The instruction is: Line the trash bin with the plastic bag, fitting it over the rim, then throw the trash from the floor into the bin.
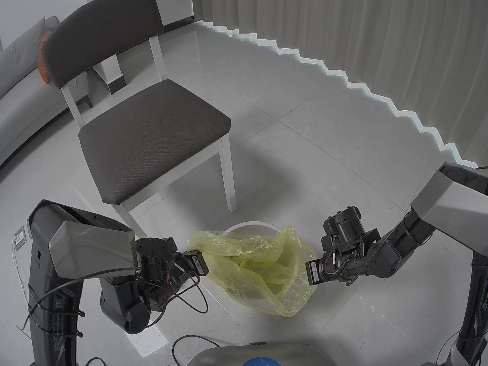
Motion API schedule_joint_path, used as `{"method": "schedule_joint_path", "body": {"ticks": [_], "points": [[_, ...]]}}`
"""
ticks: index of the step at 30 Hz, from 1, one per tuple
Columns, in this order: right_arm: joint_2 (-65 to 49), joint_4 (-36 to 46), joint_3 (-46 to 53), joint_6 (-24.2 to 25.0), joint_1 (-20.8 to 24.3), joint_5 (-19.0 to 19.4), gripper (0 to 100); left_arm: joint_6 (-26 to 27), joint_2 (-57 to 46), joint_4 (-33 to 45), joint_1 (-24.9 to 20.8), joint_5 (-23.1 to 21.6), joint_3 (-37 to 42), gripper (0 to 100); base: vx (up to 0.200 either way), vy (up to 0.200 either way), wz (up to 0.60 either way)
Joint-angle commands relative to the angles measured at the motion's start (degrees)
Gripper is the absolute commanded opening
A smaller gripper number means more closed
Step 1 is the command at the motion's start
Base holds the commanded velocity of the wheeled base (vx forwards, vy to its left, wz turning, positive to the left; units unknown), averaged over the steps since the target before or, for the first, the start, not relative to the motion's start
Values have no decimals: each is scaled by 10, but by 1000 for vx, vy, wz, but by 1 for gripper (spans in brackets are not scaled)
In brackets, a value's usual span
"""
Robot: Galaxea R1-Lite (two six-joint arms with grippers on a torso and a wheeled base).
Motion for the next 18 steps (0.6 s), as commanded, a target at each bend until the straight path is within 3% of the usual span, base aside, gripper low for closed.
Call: {"method": "schedule_joint_path", "body": {"ticks": [1,5,9,18], "points": [[15,1,1,0,-17,0,0,0,23,-9,-8,0,-25,0,0,0,0],[21,4,1,-3,-20,-8,0,0,37,-9,-3,1,-28,0,0,0,0],[19,50,-1,-37,-28,-48,0,0,34,-9,11,2,-33,0,0,0,0],[16,54,-10,-42,-26,-51,0,2,37,-9,10,4,-33,0,0,0,0]]}}
